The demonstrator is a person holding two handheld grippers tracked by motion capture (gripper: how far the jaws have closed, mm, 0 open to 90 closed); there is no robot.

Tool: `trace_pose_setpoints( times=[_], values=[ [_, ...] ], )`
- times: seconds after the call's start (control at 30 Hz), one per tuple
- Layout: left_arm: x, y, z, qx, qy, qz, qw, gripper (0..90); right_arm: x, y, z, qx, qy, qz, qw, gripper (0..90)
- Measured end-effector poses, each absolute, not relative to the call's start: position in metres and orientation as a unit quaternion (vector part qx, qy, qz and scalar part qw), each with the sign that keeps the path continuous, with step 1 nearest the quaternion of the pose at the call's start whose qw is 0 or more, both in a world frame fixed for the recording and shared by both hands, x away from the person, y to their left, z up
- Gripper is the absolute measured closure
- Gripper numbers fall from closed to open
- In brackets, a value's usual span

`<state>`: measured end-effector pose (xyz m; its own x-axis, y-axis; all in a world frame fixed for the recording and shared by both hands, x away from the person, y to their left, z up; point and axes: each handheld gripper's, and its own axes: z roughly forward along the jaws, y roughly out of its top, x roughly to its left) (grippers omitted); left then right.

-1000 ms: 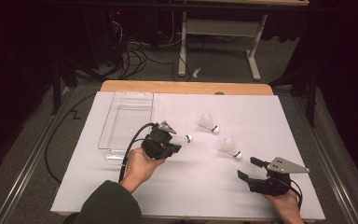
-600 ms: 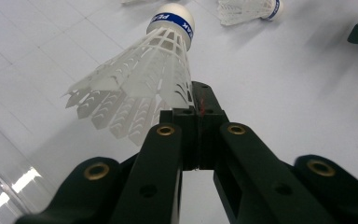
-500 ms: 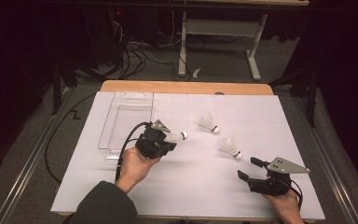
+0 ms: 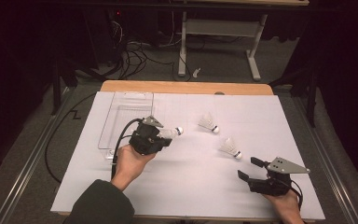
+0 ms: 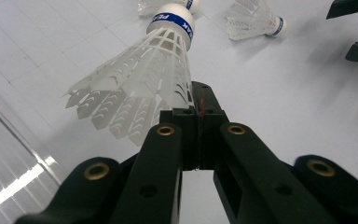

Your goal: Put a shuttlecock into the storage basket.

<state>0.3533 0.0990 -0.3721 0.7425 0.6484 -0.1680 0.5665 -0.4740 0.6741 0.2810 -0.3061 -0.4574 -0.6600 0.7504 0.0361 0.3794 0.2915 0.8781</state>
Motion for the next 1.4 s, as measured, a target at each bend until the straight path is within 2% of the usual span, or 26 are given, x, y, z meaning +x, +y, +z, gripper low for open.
trace_pose_setpoints(
  times=[0.53, 1.4],
  values=[
    [0.36, 0.113, -0.357, 0.844, 0.366, 0.072, 0.386, 89.9, 0.28, -0.307, -0.457, 0.362, 0.777, 0.476, 0.198, 25.9],
    [0.364, 0.143, -0.358, 0.811, 0.397, 0.098, 0.418, 89.8, 0.28, -0.308, -0.456, 0.362, 0.774, 0.477, 0.206, 25.9]
  ],
)
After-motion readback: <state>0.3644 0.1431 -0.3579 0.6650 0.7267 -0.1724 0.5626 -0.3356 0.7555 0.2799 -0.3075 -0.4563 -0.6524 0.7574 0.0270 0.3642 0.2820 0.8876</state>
